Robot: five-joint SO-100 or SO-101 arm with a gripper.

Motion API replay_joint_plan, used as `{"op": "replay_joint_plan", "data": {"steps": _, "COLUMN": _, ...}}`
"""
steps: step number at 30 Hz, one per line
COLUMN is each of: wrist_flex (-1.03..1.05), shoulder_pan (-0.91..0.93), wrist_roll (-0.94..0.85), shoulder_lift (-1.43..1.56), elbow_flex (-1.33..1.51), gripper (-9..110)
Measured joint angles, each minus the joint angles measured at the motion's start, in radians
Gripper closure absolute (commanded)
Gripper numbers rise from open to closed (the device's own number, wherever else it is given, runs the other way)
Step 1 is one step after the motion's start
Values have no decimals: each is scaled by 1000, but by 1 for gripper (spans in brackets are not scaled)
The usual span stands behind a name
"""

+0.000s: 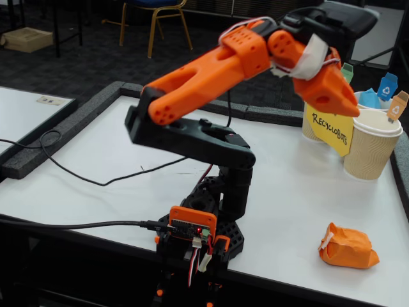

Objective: Sort rubbish by color.

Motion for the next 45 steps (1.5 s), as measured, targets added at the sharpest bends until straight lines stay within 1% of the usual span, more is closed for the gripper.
{"op": "replay_joint_plan", "data": {"steps": 5, "wrist_flex": 3, "shoulder_pan": 55, "wrist_roll": 0, "shoulder_lift": 23, "elbow_flex": 8, "gripper": 101}}
{"op": "replay_joint_plan", "data": {"steps": 12, "wrist_flex": -104, "shoulder_pan": 202, "wrist_roll": 0, "shoulder_lift": 25, "elbow_flex": 69, "gripper": 101}}
{"op": "replay_joint_plan", "data": {"steps": 18, "wrist_flex": -135, "shoulder_pan": 295, "wrist_roll": 0, "shoulder_lift": 21, "elbow_flex": 101, "gripper": 101}}
{"op": "replay_joint_plan", "data": {"steps": 30, "wrist_flex": -161, "shoulder_pan": 442, "wrist_roll": 0, "shoulder_lift": -153, "elbow_flex": 103, "gripper": 101}}
{"op": "replay_joint_plan", "data": {"steps": 37, "wrist_flex": -172, "shoulder_pan": 457, "wrist_roll": -3, "shoulder_lift": -296, "elbow_flex": 103, "gripper": 101}}
{"op": "replay_joint_plan", "data": {"steps": 40, "wrist_flex": -150, "shoulder_pan": 457, "wrist_roll": -49, "shoulder_lift": -351, "elbow_flex": 103, "gripper": 101}}
{"op": "replay_joint_plan", "data": {"steps": 45, "wrist_flex": -126, "shoulder_pan": 451, "wrist_roll": -196, "shoulder_lift": -417, "elbow_flex": 103, "gripper": 101}}
